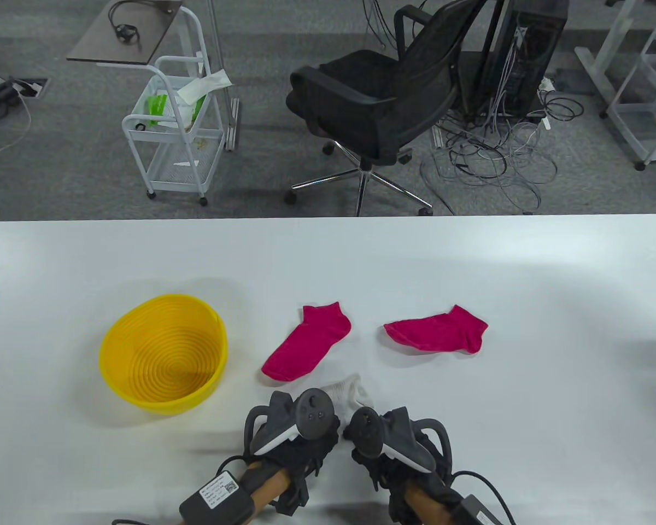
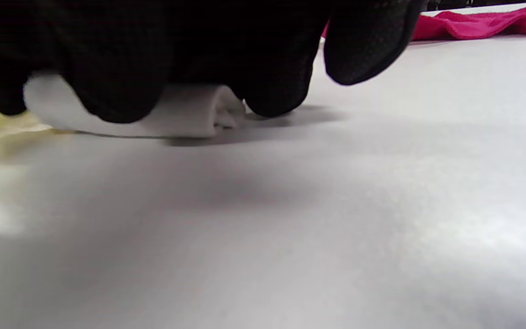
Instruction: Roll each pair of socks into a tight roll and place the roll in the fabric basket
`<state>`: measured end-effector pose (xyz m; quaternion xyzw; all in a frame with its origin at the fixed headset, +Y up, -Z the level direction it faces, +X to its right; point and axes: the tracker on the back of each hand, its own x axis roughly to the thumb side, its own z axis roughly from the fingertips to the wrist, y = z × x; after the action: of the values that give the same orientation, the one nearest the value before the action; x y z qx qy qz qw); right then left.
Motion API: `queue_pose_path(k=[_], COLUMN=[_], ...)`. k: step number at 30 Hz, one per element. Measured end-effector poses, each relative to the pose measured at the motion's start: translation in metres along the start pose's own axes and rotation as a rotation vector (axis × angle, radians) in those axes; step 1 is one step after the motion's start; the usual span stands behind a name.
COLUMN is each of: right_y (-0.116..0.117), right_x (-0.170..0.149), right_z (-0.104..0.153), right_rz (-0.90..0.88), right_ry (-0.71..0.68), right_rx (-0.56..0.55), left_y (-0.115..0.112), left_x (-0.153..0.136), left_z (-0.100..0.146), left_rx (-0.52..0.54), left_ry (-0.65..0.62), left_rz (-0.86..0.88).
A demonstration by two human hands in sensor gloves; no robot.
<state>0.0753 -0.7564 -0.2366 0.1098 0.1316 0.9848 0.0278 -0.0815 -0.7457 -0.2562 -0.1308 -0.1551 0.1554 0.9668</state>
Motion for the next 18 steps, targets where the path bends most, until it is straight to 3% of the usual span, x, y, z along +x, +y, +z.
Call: queue_pose_path(k=[11, 18], right_y=[0.0, -0.003], right_x=[-0.001, -0.006], right_z=[-0.002, -0.004], right_rz=[-0.046, -0.087], right_ry=[0.041, 0.044], right_rx=[0.0, 0.015], left_y=[-0.01, -0.013], left_x=[0.003, 0.006], left_z=[-0.002, -0.005], left_rx=[-0.104, -0.075], left_ry=[-0.002, -0.012], left_rz=[-0.076, -0.09])
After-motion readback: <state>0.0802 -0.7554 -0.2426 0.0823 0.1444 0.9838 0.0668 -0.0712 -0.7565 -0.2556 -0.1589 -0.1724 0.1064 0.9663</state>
